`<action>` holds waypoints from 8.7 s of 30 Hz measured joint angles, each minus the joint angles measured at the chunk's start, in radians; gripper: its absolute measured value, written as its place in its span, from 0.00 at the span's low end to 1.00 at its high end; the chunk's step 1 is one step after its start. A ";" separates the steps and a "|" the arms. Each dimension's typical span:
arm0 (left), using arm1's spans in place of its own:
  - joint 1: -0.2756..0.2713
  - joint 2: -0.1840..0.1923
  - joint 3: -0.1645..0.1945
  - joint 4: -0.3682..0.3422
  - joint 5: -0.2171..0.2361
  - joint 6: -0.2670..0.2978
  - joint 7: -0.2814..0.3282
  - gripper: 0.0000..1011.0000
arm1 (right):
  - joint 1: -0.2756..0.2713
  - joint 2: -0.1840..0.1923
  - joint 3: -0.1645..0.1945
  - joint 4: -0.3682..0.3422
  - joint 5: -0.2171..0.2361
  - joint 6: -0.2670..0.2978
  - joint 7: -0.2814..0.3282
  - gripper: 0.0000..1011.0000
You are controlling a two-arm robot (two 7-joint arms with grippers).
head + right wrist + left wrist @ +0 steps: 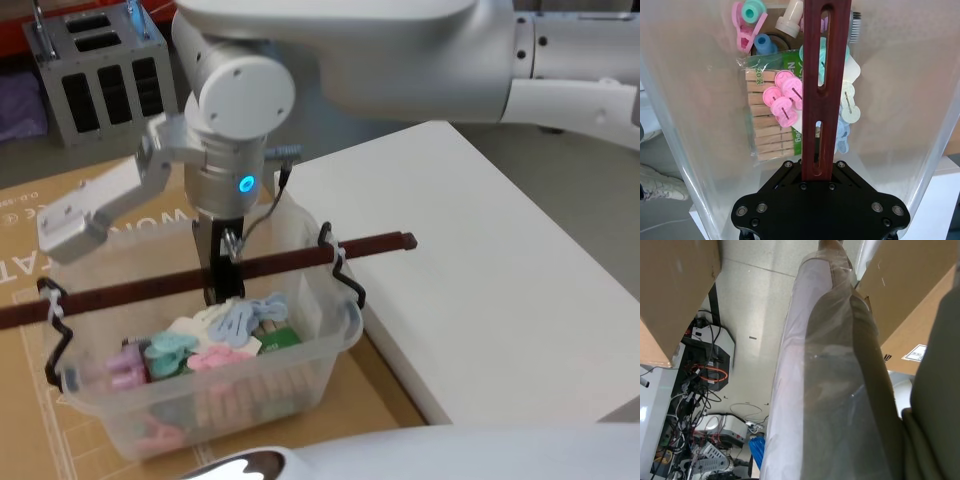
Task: Use one hand to grasp the basket and place it at the designated location.
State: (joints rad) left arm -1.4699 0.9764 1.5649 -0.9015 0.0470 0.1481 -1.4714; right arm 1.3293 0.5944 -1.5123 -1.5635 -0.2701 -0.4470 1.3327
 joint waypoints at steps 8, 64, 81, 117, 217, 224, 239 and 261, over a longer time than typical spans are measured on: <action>0.000 0.000 0.000 0.000 0.000 0.000 0.000 0.00 | 0.016 0.016 0.028 0.017 0.028 0.000 0.002 0.00; 0.000 0.000 0.000 0.000 0.000 0.000 0.000 0.00 | 0.093 0.224 0.210 0.223 0.196 0.251 0.194 0.00; 0.000 0.000 0.000 0.000 0.000 0.000 0.000 0.00 | 0.076 0.285 0.249 0.277 0.180 0.308 0.212 0.00; 0.000 0.000 0.000 0.000 0.000 0.000 0.000 0.00 | -0.024 0.374 0.300 0.407 0.138 0.499 0.210 0.00; 0.000 0.000 0.000 0.000 0.000 0.000 0.000 0.00 | -0.104 0.288 0.340 0.555 0.099 0.473 0.289 0.97; 0.000 0.000 0.000 0.000 0.000 0.000 0.000 0.00 | -0.098 0.321 0.367 0.506 0.117 0.482 0.279 0.99; 0.000 0.000 0.000 0.000 0.000 0.000 0.000 0.00 | -0.061 0.395 0.438 0.411 0.150 0.518 0.268 0.99; 0.000 0.000 0.000 0.000 0.000 0.000 0.000 0.00 | -0.054 0.410 0.462 0.379 0.150 0.537 0.273 0.99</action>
State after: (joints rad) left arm -1.4699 0.9764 1.5649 -0.9014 0.0470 0.1481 -1.4714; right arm 1.2754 1.0046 -1.0499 -1.1842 -0.1202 0.0903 1.6052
